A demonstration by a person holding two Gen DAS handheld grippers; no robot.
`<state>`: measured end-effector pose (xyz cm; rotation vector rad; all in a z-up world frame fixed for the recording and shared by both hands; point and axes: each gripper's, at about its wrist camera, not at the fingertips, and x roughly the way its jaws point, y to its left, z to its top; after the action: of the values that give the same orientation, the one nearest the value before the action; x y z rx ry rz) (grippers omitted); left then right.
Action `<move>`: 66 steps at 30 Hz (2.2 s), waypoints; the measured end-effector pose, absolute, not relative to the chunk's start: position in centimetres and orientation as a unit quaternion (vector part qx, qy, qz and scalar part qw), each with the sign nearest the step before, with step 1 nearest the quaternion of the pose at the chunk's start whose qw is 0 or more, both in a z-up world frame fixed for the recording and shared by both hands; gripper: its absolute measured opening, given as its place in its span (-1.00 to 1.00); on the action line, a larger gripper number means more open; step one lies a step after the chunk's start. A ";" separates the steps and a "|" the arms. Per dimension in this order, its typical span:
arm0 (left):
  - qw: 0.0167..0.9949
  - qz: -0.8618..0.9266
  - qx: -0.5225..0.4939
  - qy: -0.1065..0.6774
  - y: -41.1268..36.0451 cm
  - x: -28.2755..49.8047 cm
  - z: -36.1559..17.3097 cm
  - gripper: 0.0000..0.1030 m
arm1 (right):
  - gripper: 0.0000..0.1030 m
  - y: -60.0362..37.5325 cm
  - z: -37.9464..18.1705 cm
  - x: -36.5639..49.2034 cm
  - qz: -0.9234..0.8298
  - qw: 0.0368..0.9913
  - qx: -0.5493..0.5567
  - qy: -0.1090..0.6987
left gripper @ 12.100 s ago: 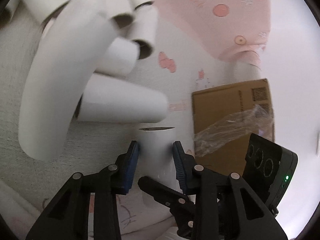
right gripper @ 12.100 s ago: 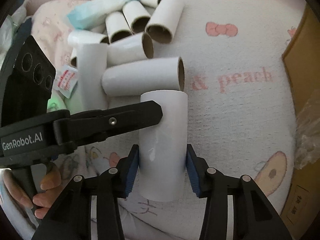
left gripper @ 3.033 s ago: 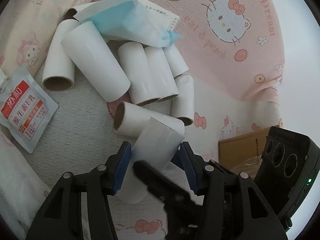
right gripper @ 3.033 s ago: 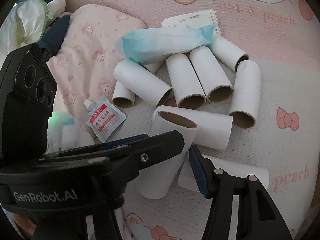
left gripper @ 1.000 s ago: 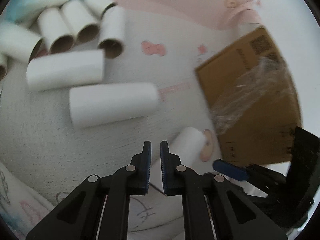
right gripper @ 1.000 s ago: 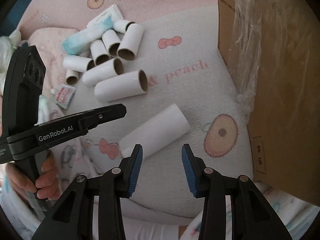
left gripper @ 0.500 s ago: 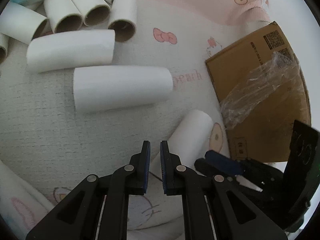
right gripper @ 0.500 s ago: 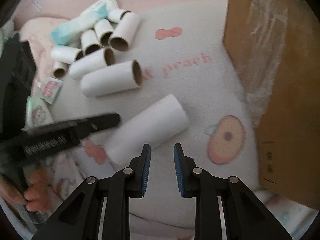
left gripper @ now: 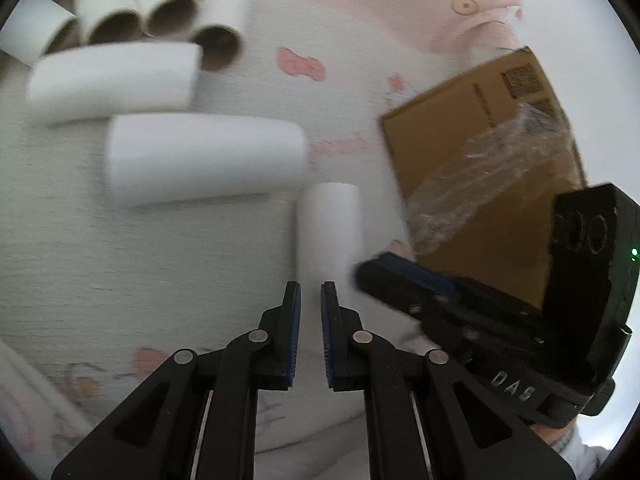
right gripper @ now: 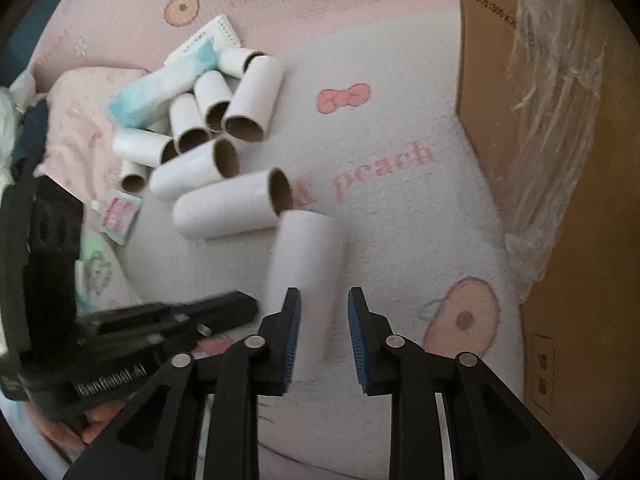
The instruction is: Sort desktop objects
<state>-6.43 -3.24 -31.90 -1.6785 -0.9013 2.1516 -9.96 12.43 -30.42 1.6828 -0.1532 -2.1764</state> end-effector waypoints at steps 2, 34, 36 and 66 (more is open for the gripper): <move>0.118 0.747 -0.580 -0.303 -3.2 -6.4 -32.1 -0.71 | -0.59 12.0 -30.5 -9.9 -0.774 0.190 0.603 -0.043; 0.152 0.705 -0.562 -0.405 -4.7 -9.8 -34.1 -0.19 | -0.20 12.7 -34.5 -11.0 -0.728 0.184 0.642 -0.156; 0.153 0.706 -0.560 -0.405 -4.8 -9.7 -33.8 -0.19 | -0.21 12.3 -34.4 -11.0 -0.731 0.187 0.640 -0.148; 0.176 0.836 -0.410 -0.318 -5.4 -9.4 -14.8 -0.11 | -0.20 10.9 -19.2 -8.2 -0.838 0.261 0.475 -0.061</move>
<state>-9.38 -5.40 -14.82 -1.1622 -0.8993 2.3679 -8.25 10.90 -19.23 1.2857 -0.1664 -2.2692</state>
